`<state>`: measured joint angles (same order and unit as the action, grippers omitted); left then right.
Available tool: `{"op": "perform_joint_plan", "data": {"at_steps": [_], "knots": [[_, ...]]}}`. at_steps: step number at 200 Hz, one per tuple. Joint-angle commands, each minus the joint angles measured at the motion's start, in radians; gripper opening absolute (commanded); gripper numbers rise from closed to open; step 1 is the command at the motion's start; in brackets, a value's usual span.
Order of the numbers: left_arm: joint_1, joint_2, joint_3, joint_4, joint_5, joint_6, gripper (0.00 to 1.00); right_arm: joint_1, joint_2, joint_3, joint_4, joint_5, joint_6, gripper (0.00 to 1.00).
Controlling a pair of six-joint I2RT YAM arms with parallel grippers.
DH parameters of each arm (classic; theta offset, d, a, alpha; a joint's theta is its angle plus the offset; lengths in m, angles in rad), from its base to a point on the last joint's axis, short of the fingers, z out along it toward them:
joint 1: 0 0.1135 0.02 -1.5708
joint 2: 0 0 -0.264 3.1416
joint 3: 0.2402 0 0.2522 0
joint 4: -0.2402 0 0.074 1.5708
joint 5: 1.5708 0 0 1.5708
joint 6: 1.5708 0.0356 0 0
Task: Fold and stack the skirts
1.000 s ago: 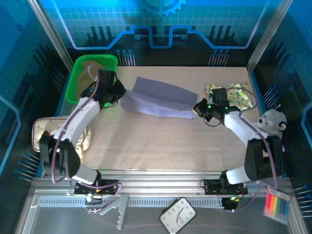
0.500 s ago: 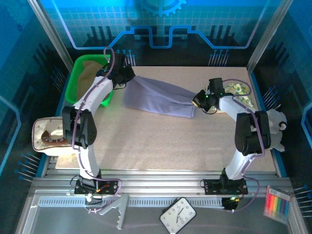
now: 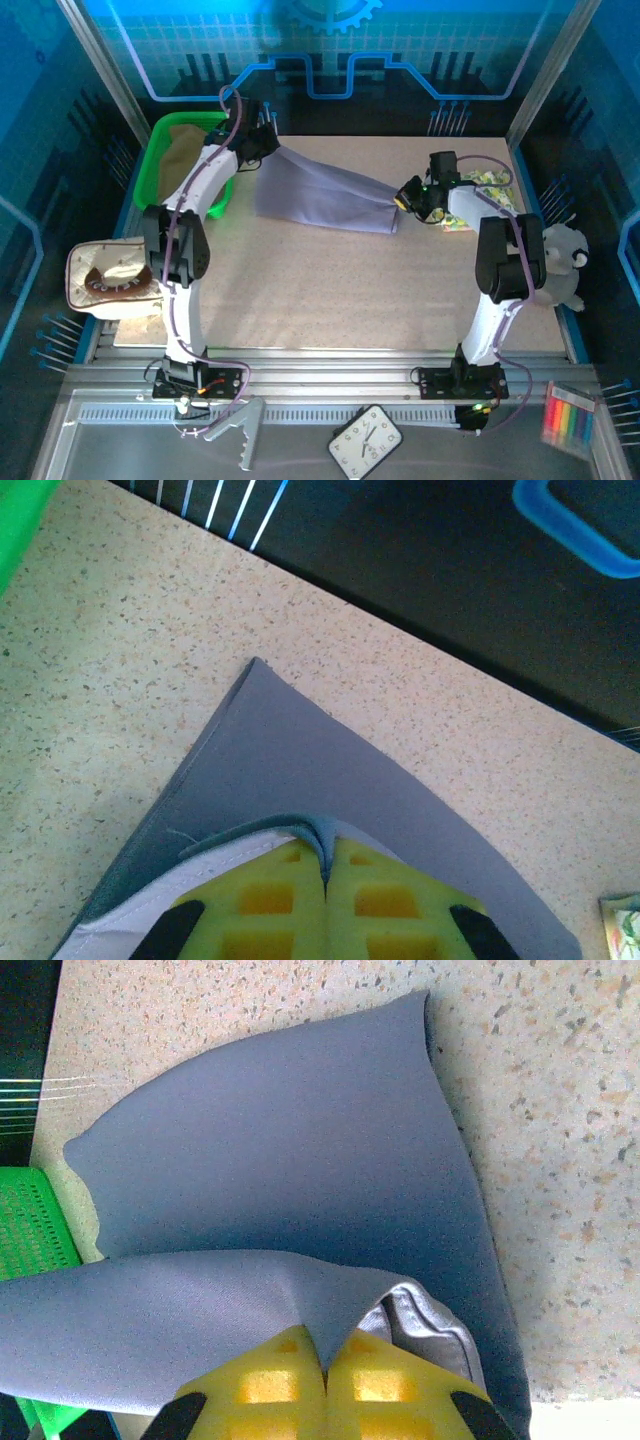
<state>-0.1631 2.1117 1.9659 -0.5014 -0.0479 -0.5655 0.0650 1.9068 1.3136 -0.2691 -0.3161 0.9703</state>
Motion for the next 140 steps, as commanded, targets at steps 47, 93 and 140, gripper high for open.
{"op": "perform_joint_plan", "data": {"at_steps": [47,93,140], "knots": [[0.03,0.077,0.087,-0.024,0.011,0.029,0.0,-0.023,0.067,0.091,-0.053,0.011,-0.029,0.0],[0.03,0.128,0.129,0.025,0.065,0.058,0.0,-0.023,0.096,0.114,-0.049,0.009,-0.02,0.0],[0.03,0.181,0.188,0.035,0.097,0.097,0.0,-0.022,0.093,0.106,-0.047,0.013,-0.018,0.01]]}}
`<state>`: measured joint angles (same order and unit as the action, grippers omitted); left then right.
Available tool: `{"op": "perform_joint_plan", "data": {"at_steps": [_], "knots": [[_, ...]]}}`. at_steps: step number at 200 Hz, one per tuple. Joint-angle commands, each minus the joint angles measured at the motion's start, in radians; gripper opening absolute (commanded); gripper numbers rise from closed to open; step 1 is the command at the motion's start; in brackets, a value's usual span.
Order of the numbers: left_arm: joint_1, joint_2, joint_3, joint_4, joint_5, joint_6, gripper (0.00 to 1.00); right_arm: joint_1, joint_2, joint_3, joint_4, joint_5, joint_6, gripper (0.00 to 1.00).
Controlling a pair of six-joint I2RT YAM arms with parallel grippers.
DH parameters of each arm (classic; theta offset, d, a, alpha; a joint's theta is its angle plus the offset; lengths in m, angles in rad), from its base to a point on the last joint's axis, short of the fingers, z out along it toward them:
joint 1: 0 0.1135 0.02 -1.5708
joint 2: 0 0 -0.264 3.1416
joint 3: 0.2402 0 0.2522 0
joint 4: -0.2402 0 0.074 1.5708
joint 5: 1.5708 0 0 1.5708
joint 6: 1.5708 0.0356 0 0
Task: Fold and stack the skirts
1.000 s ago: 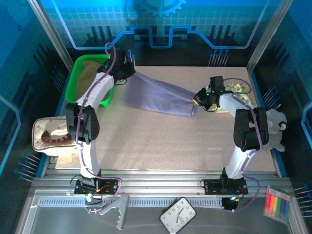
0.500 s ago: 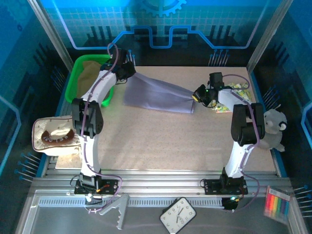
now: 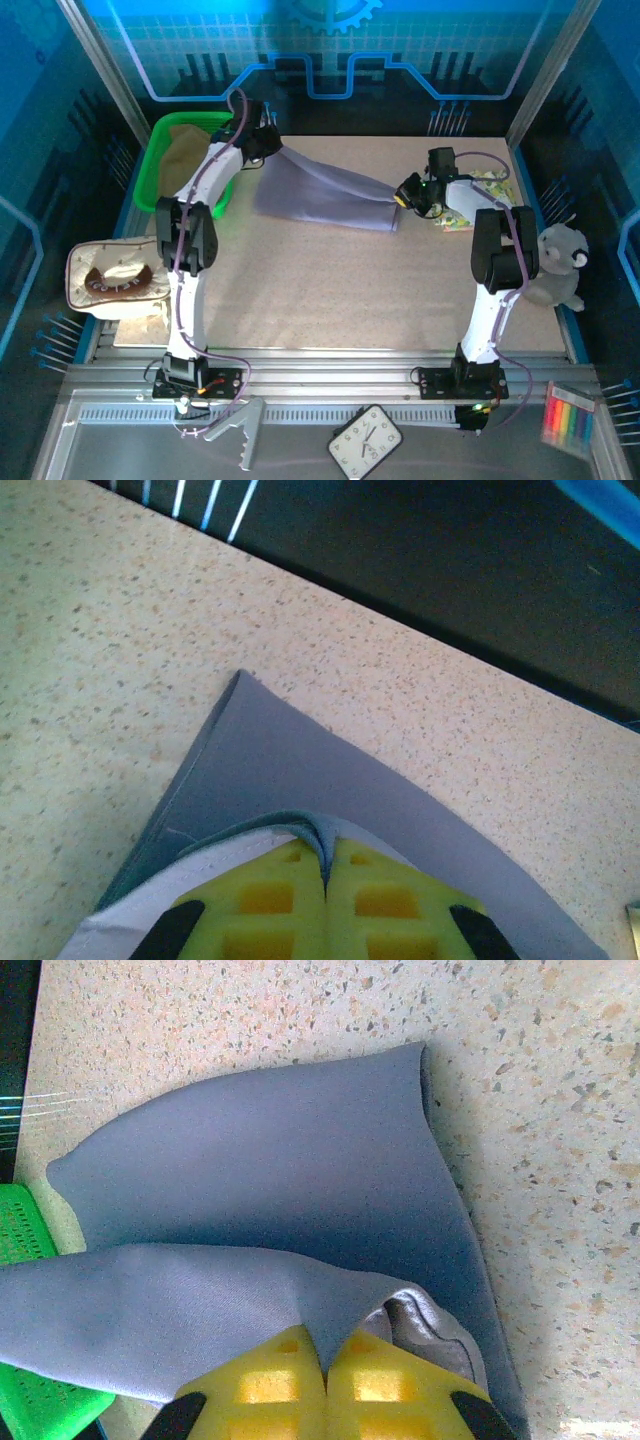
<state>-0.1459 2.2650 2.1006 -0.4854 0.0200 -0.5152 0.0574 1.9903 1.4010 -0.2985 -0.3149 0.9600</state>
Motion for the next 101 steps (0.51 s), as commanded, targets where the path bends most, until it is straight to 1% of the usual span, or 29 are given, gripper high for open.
{"op": "perform_joint_plan", "data": {"at_steps": [1,29,54,66,88,101], "knots": [[0.012,0.03,0.055,0.019,0.03,0.047,0.0,-0.015,0.01,0.018,-0.017,0.012,-0.009,0.0],[0.012,0.046,0.058,0.03,0.038,0.064,0.0,-0.017,0.008,0.018,-0.014,0.013,-0.007,0.01],[0.015,0.057,0.058,0.039,0.012,0.076,0.0,-0.018,0.011,0.021,-0.014,0.017,-0.004,0.01],[0.016,0.066,0.063,0.053,0.019,0.08,0.0,-0.021,0.012,0.02,-0.011,0.02,-0.003,0.01],[0.018,0.102,0.12,0.035,0.025,0.089,0.0,-0.021,0.019,0.027,-0.009,0.02,-0.001,0.02],[0.019,0.125,0.148,0.02,0.023,0.087,0.0,-0.023,0.024,0.033,-0.002,0.017,0.002,0.04]]}}
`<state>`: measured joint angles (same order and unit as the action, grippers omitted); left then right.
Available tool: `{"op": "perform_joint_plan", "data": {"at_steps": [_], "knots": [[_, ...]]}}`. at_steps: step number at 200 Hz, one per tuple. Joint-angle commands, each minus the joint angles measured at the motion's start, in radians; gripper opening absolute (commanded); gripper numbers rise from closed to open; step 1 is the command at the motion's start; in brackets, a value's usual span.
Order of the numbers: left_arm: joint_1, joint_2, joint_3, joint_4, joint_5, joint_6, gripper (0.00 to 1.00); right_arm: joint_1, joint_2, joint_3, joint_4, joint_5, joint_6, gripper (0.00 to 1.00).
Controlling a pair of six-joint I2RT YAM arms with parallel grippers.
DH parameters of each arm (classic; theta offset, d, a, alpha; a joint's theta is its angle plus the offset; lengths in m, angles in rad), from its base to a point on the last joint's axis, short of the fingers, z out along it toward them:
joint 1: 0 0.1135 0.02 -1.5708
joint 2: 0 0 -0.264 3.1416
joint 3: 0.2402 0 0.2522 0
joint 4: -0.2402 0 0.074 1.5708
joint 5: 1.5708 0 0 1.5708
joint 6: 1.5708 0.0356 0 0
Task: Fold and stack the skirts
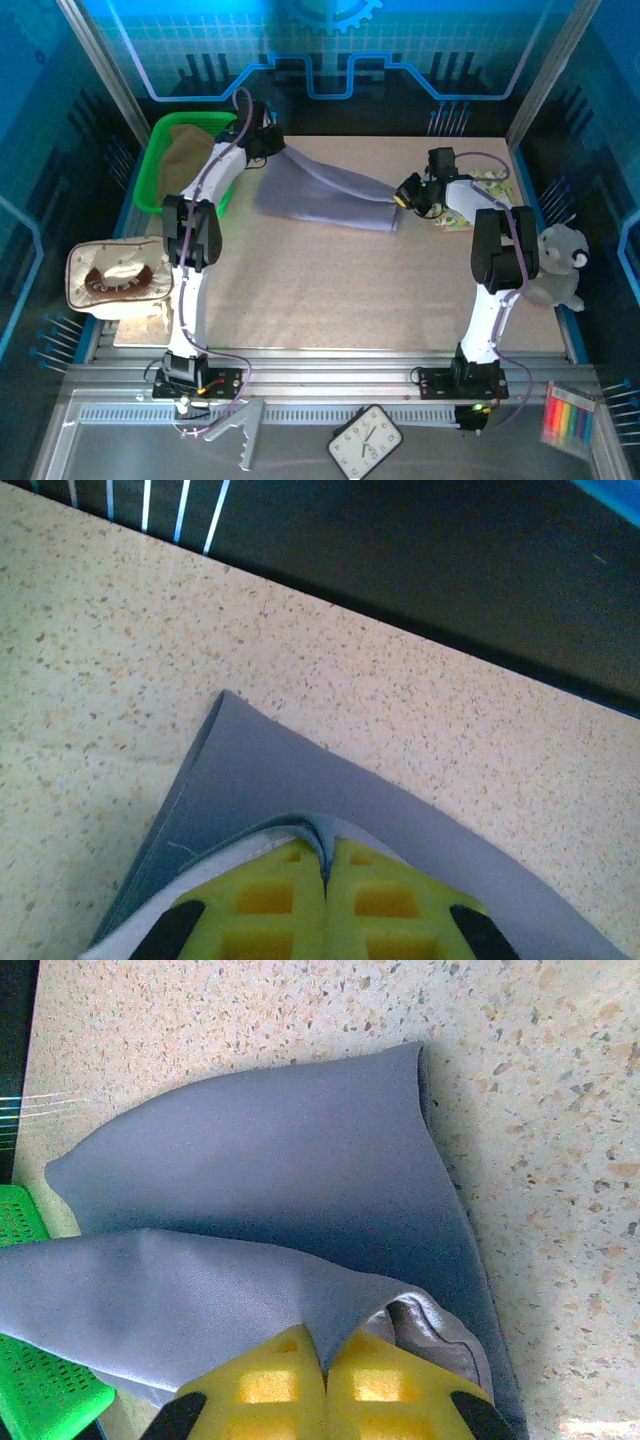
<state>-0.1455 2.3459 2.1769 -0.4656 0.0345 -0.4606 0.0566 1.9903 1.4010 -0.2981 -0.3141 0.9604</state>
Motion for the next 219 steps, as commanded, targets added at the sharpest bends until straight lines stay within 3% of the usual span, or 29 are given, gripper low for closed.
{"op": "perform_joint_plan", "data": {"at_steps": [1,28,70,86,97,124,149,176,219], "knots": [[0.018,0.046,0.073,0.0,0.008,0.033,0.0,-0.022,0.026,0.033,-0.003,0.016,0.002,0.05],[0.018,0.068,0.08,0.001,0.0,0.019,0.06,-0.024,0.036,0.048,0.03,-0.008,0.008,0.15],[0.039,0.081,0.123,-0.013,0.031,-0.074,0.38,-0.041,0.006,0.04,0.13,-0.04,0.027,0.34],[0.048,0.081,0.155,-0.042,0.07,-0.102,0.58,-0.047,-0.015,0.035,0.153,-0.045,0.025,0.42],[0.053,0.077,0.17,-0.066,0.102,-0.118,0.69,-0.046,-0.034,0.024,0.159,-0.035,0.021,0.52],[0.054,0.037,0.132,-0.091,0.181,-0.148,0.88,-0.04,-0.087,-0.027,0.183,-0.019,0.026,1.0],[0.046,0.006,0.049,-0.046,0.296,-0.196,0.98,-0.008,-0.097,-0.024,0.168,-0.051,0.01,1.0],[0.028,0.027,0.023,0.005,0.414,-0.236,0.99,0.046,-0.064,0.015,0.146,-0.094,0.005,1.0],[0.009,0.099,0.002,0.001,0.417,-0.289,0.99,0.117,0.066,0.094,0.112,-0.068,0.015,1.0]]}}
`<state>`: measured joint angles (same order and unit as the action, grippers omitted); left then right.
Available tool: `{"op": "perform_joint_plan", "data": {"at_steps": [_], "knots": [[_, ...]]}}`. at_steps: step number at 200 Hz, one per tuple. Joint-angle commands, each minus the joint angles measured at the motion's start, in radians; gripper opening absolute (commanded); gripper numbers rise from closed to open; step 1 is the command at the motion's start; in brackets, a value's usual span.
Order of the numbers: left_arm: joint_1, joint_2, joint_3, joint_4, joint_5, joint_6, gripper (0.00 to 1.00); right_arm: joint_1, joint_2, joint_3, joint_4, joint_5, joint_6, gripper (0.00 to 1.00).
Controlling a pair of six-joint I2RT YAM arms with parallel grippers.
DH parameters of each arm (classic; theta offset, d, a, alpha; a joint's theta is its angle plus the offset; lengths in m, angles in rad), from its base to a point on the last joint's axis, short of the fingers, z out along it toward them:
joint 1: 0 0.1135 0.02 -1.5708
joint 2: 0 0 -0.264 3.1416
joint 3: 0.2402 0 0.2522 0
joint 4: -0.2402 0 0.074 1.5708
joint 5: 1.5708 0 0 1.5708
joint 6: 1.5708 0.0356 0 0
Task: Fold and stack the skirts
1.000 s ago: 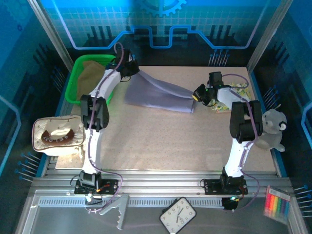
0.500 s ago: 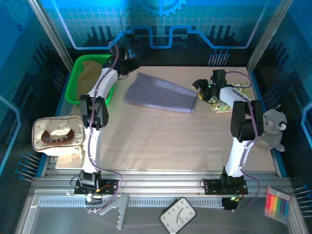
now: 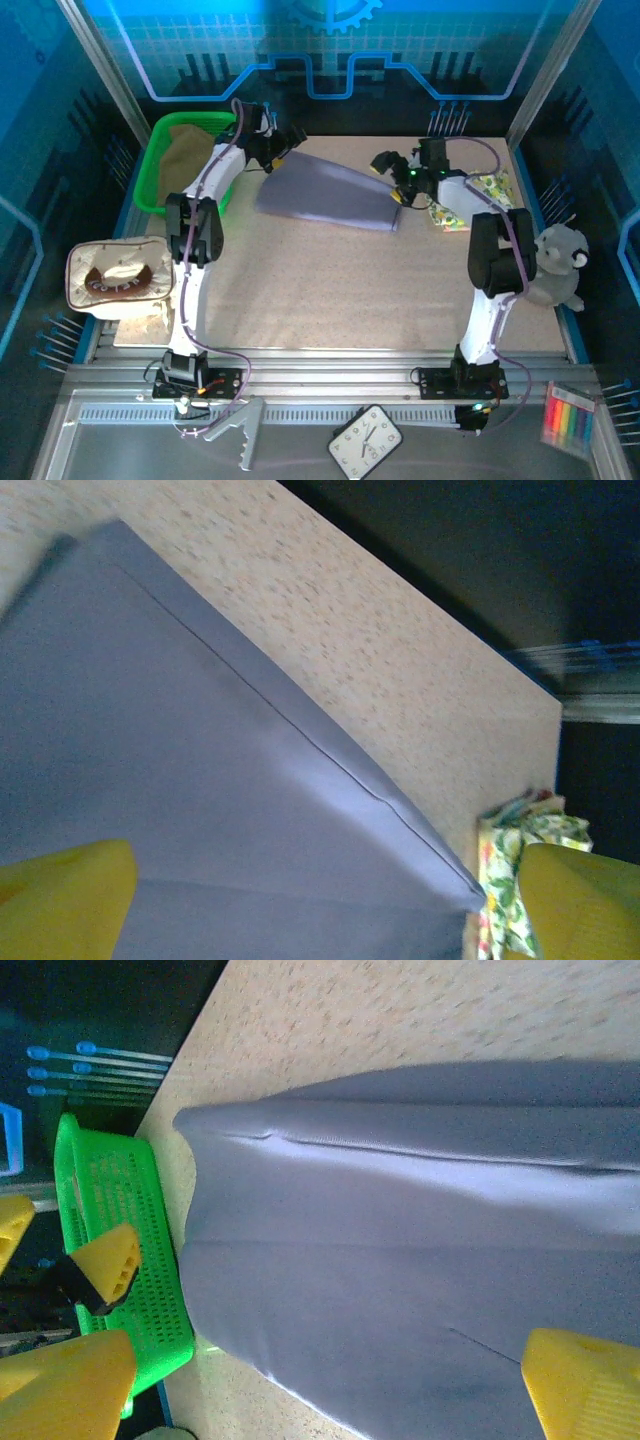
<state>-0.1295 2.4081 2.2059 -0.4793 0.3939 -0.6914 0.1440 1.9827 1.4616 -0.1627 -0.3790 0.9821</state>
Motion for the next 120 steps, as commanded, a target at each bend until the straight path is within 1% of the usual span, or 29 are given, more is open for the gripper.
{"op": "perform_joint_plan", "data": {"at_steps": [1,34,66,93,120], "knots": [[-0.007,0.038,-0.028,0.014,0.057,-0.059,0.99,0.03,0.077,0.034,-0.023,-0.002,-0.007,1.0],[-0.008,0.042,-0.168,0.087,0.063,-0.105,0.99,0.05,0.155,0.064,-0.083,0.019,-0.032,1.0],[-0.013,0.016,-0.32,0.135,0.055,-0.105,0.99,0.055,0.195,0.081,-0.19,0.011,-0.104,1.0],[-0.021,-0.083,-0.549,0.233,0.037,-0.114,0.99,0.061,0.159,0.012,-0.202,-0.004,-0.145,1.0],[-0.03,-0.227,-0.801,0.334,0.037,-0.142,0.99,0.069,0.097,-0.085,-0.202,-0.05,-0.186,1.0]]}}
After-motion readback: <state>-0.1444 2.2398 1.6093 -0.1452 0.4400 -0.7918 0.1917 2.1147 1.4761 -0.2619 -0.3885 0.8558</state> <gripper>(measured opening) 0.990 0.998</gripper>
